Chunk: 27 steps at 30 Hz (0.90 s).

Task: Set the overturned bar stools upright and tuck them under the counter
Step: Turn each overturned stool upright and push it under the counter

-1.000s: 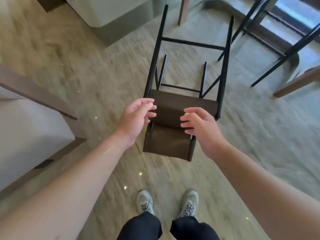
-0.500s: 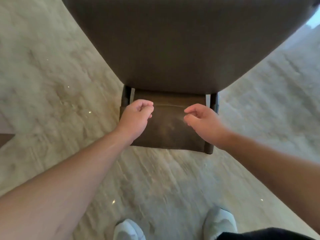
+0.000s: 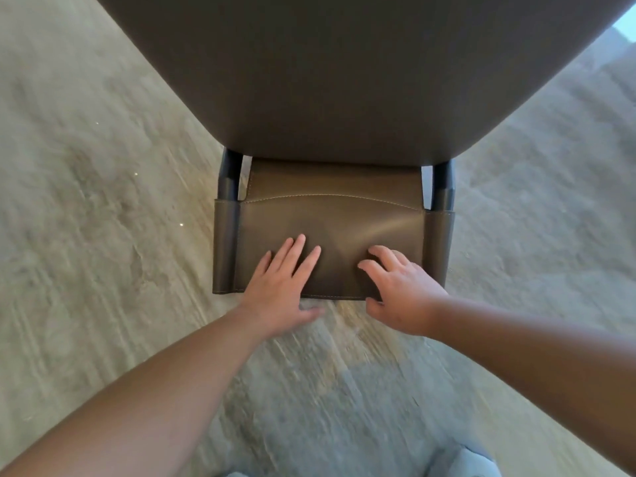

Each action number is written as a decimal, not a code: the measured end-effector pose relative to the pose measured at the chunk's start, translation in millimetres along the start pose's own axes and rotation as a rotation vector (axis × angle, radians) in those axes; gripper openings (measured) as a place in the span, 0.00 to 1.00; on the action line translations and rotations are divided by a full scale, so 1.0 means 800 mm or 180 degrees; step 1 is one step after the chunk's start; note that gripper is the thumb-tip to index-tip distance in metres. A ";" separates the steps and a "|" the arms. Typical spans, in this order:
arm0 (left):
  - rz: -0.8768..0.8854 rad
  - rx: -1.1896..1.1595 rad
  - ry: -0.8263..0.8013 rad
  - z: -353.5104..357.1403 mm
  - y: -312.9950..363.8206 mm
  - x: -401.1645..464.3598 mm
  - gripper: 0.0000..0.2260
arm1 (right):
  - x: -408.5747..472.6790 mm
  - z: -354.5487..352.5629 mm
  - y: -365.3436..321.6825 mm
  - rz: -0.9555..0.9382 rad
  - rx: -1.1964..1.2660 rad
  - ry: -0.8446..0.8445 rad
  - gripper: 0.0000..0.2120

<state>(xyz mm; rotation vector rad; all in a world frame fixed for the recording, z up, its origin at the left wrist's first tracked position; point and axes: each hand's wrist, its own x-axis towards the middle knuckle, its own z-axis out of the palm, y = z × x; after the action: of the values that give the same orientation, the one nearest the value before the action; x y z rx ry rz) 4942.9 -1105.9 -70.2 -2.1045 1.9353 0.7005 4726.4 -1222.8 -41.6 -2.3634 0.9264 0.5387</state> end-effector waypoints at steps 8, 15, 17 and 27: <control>0.1297 0.1157 0.0671 0.007 -0.002 0.014 0.31 | -0.001 0.019 -0.007 -0.0090 -0.0396 0.0298 0.34; 0.0378 0.0737 0.0466 0.025 0.007 0.016 0.46 | -0.002 0.029 -0.001 -0.0122 -0.0483 0.0414 0.35; 0.0004 0.0550 0.0388 0.028 0.007 0.017 0.50 | -0.001 0.030 -0.005 -0.0077 -0.0509 0.0486 0.36; -0.0010 0.0438 0.0234 0.010 0.004 0.007 0.48 | 0.014 0.034 -0.008 -0.0154 -0.0780 0.0544 0.47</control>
<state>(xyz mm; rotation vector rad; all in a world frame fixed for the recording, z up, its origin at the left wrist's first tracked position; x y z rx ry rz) 4938.0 -1107.6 -79.5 -2.0769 1.9565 0.4806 4734.0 -1207.6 -66.2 -2.6799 0.9189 0.4588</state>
